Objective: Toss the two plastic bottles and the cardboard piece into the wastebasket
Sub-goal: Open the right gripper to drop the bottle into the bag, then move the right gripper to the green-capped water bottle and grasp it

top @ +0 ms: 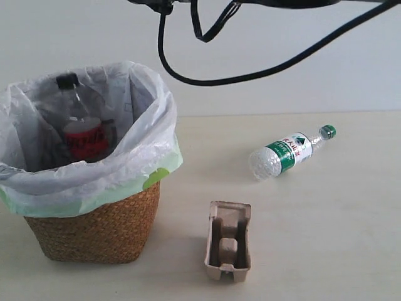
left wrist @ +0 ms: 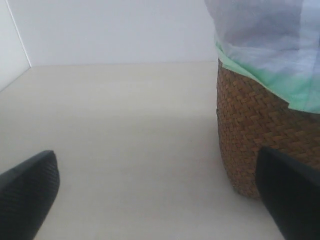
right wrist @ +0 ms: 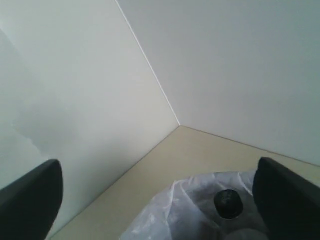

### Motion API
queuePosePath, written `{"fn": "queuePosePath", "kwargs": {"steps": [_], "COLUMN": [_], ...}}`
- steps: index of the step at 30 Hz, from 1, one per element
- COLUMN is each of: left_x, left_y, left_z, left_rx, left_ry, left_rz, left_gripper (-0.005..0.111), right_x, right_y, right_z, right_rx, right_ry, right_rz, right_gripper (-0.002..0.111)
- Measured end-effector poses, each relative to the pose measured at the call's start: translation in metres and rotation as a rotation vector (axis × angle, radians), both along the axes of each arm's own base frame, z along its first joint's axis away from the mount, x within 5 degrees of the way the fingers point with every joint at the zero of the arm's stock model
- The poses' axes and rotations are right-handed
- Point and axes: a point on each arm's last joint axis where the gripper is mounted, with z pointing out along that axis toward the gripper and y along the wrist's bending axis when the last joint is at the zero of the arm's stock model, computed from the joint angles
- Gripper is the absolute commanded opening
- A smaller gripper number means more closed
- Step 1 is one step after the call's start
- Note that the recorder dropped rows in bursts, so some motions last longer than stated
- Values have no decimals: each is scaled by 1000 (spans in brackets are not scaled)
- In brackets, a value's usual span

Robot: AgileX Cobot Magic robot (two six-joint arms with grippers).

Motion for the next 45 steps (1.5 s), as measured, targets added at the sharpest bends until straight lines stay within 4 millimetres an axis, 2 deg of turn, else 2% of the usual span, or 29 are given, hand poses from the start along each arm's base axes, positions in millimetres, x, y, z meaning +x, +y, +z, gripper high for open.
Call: {"fn": "queuePosePath", "kwargs": {"steps": [4,8,10,11,12,13,14,15,17,18,20,24,30,35,37,39,43,45], "left_x": [0,0,0,0,0,0,0,0,0,0,0,0,0,0,0,0,0,0], "left_y": [0,0,0,0,0,0,0,0,0,0,0,0,0,0,0,0,0,0], "left_z": [0,0,0,0,0,0,0,0,0,0,0,0,0,0,0,0,0,0], "left_rx": [0,0,0,0,0,0,0,0,0,0,0,0,0,0,0,0,0,0], "left_ry": [0,0,0,0,0,0,0,0,0,0,0,0,0,0,0,0,0,0], "left_rz": [0,0,0,0,0,0,0,0,0,0,0,0,0,0,0,0,0,0], "left_gripper": [108,108,108,108,108,108,108,108,108,108,108,108,108,108,108,108,108,108], "right_x": [-2,5,21,35,39,50,55,65,80,89,109,143,170,178,180,181,181,181], "right_y": [0,-9,-32,-57,-68,-98,-111,-135,-157,-163,-176,-200,-195,-192,-192,-192,-193,-193], "right_z": [-6,-18,-33,-44,-49,-58,-61,-70,-88,-103,-136,-196,-233,-270,-278,-280,-283,-283], "right_rx": [-105,-231,-371,-467,-501,-601,-639,-720,-772,-779,-734,-495,-267,-246,-252,-252,-268,-291], "right_ry": [-35,28,136,255,330,426,456,517,598,653,790,1035,1026,1067,1069,1066,1056,1040], "right_rz": [26,-8,-112,-237,-305,-480,-555,-706,-822,-843,-862,-834,-818,-832,-834,-835,-824,-805], "right_gripper": [92,92,92,92,92,92,92,92,92,92,92,92,92,91,83,63,0,1]}}
